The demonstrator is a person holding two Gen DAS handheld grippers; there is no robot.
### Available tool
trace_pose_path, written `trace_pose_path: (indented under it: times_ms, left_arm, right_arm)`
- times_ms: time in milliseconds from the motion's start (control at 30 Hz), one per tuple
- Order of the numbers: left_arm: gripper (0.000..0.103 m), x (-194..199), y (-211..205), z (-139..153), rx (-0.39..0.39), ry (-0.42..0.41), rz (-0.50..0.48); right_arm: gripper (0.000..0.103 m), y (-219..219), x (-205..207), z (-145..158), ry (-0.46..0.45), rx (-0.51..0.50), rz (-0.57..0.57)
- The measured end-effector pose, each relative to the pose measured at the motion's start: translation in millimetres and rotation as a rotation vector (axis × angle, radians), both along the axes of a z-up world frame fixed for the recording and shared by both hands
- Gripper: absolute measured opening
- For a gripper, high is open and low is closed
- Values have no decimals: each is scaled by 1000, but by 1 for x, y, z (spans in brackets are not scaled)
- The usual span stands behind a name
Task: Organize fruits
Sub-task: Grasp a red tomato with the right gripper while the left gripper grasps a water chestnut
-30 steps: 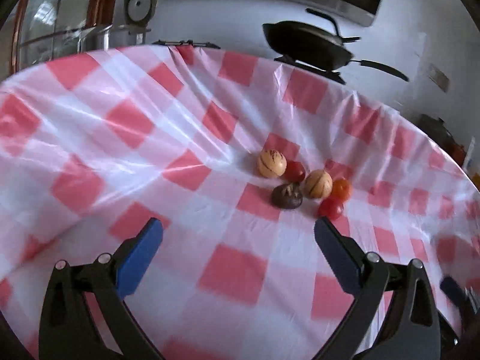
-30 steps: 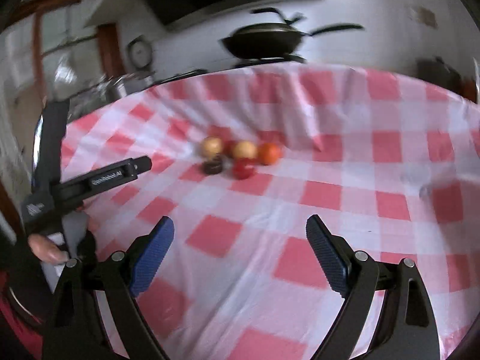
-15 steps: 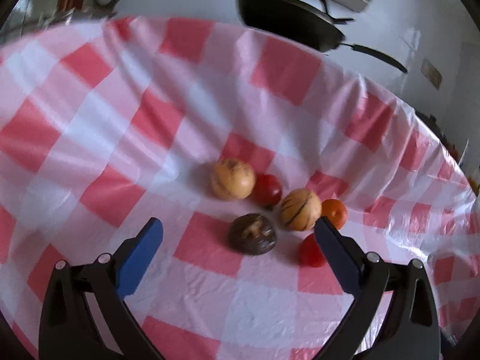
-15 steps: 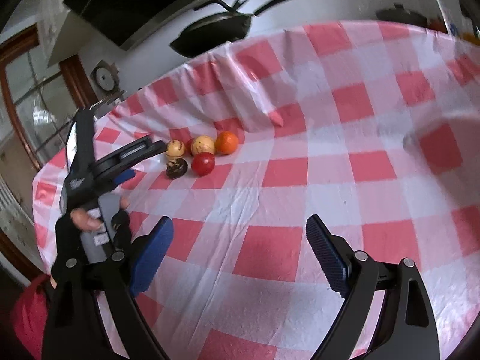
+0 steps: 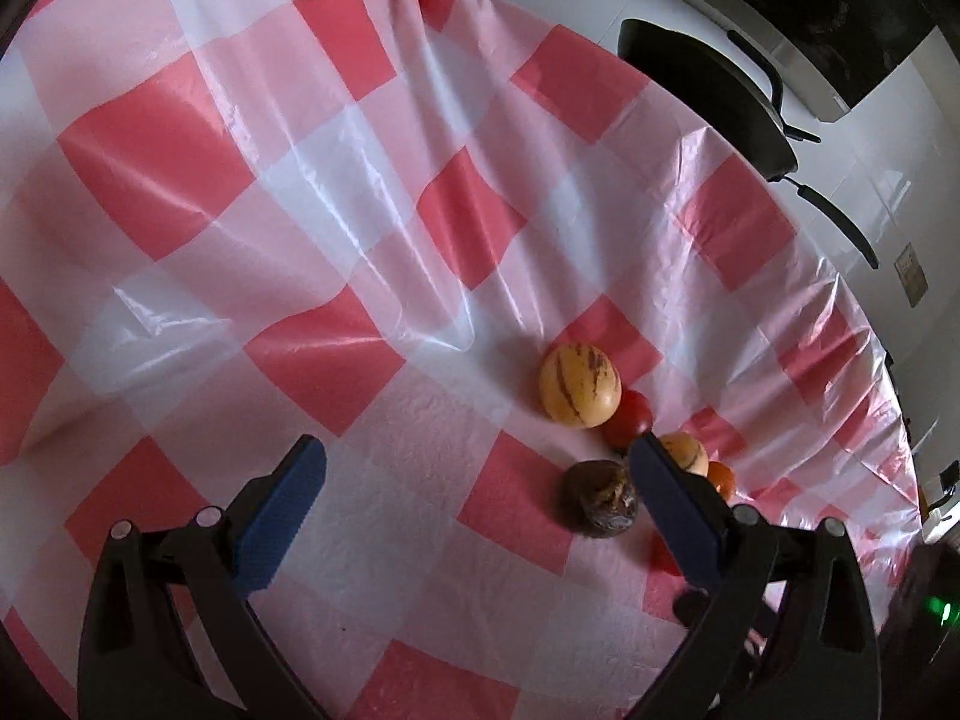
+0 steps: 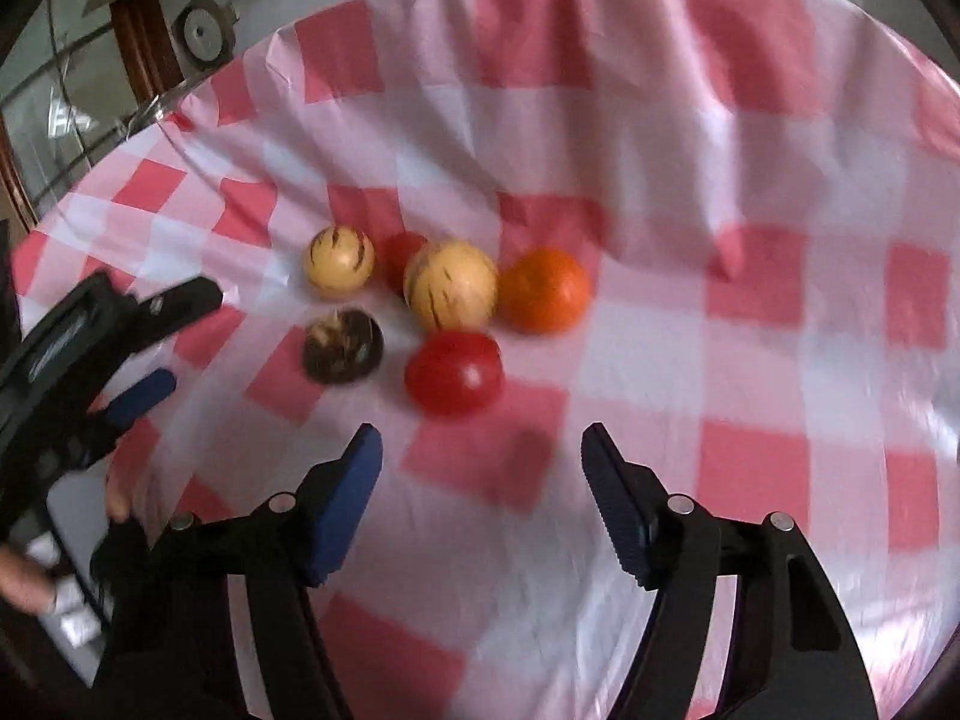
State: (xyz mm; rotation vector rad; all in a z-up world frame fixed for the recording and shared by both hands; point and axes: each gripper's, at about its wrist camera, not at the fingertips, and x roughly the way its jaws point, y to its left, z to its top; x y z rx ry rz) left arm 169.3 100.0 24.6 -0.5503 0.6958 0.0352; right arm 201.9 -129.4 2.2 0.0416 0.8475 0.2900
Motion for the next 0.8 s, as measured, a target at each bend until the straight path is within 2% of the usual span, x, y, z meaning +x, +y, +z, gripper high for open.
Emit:
trace_pose_path:
  times_ms: [233, 333, 467, 633, 767, 800]
  left_arm:
    - [101, 2, 0, -1, -3, 6, -6]
    - [101, 3, -4, -1, 11, 6, -24]
    - [101, 4, -16, 2, 50, -2, -66]
    - [101, 9, -37, 4, 89, -1, -179]
    - [101, 11, -63, 6, 198, -1, -264]
    - [101, 12, -69, 6, 219, 1, -279]
  right_arm:
    - [52, 20, 31, -7, 19, -71, 41]
    - [39, 21, 31, -10, 20, -74, 59]
    - [38, 13, 18, -8, -10, -66, 32]
    - [38, -40, -4, -8, -39, 162, -117]
    - [39, -82, -4, -19, -12, 364, -214]
    - [39, -86, -3, -18, -15, 381, -222]
